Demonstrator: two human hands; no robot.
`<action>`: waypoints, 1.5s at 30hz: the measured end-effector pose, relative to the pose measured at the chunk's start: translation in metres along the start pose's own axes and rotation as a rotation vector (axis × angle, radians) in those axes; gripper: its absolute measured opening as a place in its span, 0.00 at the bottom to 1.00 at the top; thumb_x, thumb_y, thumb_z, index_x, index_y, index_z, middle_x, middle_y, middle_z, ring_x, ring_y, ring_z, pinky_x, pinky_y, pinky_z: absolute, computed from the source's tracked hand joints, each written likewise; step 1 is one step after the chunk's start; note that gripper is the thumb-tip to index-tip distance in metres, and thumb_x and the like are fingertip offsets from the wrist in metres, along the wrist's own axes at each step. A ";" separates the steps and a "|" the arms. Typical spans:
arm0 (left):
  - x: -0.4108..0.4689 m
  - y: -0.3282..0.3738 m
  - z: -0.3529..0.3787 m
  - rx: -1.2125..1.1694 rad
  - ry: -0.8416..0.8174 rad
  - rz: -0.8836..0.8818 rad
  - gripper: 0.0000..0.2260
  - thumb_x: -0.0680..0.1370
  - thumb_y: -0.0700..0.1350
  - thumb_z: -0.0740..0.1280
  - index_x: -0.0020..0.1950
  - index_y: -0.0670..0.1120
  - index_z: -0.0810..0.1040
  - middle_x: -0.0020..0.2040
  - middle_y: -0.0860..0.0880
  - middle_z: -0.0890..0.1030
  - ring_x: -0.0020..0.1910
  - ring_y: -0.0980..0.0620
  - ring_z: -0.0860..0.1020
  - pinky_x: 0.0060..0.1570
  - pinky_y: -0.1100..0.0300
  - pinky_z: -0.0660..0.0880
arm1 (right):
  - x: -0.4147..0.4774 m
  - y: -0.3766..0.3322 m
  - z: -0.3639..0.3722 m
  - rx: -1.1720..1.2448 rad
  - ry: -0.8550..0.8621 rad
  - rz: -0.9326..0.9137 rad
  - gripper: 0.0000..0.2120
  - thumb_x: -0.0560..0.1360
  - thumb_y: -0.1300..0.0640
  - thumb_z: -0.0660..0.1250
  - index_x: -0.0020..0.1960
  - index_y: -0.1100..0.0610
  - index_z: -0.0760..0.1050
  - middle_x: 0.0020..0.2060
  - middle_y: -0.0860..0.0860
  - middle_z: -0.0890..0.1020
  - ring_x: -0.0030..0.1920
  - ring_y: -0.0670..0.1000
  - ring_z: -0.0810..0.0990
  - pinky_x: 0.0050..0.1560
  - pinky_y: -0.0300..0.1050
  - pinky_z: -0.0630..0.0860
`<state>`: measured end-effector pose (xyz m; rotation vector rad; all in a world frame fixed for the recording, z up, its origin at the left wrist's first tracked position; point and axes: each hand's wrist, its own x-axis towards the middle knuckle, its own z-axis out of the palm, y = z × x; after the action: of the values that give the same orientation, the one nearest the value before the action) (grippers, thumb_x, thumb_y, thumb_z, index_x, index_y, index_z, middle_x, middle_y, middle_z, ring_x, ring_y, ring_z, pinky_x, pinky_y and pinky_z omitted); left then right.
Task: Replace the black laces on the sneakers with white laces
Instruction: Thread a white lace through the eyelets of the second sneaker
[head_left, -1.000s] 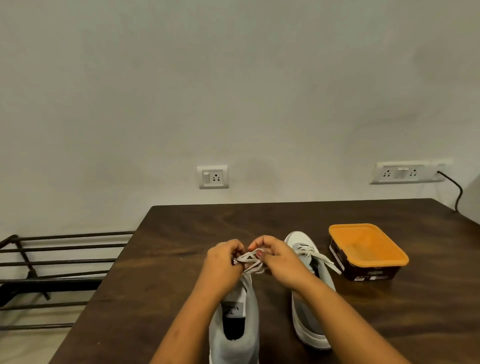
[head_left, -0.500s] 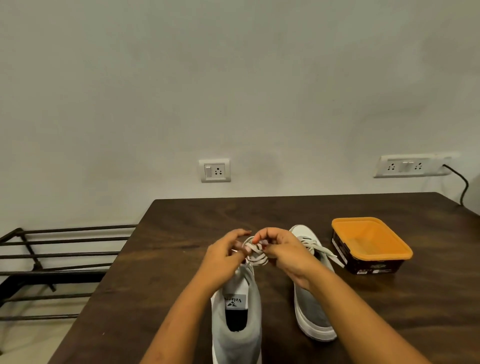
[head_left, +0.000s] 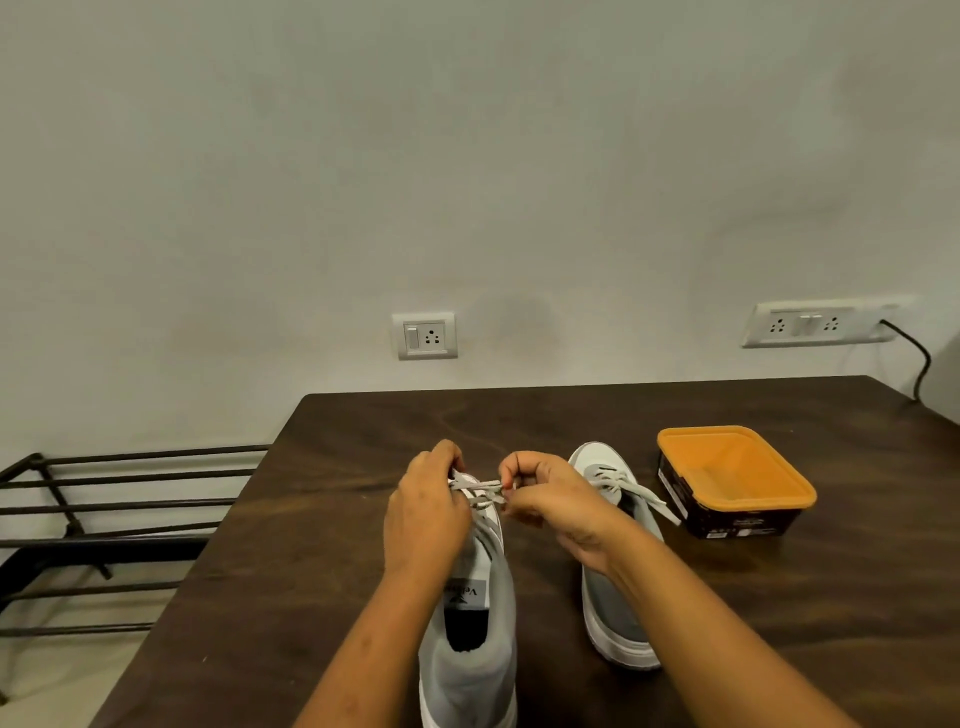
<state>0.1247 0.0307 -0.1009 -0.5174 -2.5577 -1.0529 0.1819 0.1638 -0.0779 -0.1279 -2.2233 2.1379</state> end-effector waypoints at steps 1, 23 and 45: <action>0.000 -0.001 -0.001 -0.003 0.023 -0.021 0.10 0.74 0.36 0.61 0.46 0.52 0.70 0.43 0.53 0.74 0.39 0.52 0.74 0.36 0.59 0.68 | -0.001 -0.001 0.000 0.035 -0.032 0.007 0.16 0.68 0.75 0.61 0.34 0.55 0.74 0.29 0.49 0.74 0.31 0.43 0.72 0.34 0.33 0.69; 0.023 -0.021 -0.027 -1.521 0.350 -0.994 0.09 0.82 0.41 0.54 0.45 0.43 0.71 0.39 0.46 0.73 0.34 0.51 0.74 0.35 0.59 0.75 | 0.010 0.016 -0.022 -0.606 0.232 0.269 0.05 0.78 0.59 0.64 0.44 0.55 0.76 0.32 0.51 0.79 0.23 0.43 0.76 0.25 0.37 0.72; 0.012 0.007 -0.011 -0.681 -0.125 -0.202 0.13 0.78 0.33 0.58 0.42 0.46 0.78 0.41 0.49 0.80 0.40 0.52 0.77 0.37 0.65 0.75 | 0.011 0.003 -0.012 -0.636 0.100 -0.018 0.10 0.78 0.60 0.63 0.41 0.52 0.80 0.32 0.48 0.79 0.35 0.46 0.76 0.41 0.45 0.74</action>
<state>0.1191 0.0304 -0.0843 -0.4963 -2.3365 -2.0386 0.1718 0.1767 -0.0811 -0.2287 -2.7287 1.3037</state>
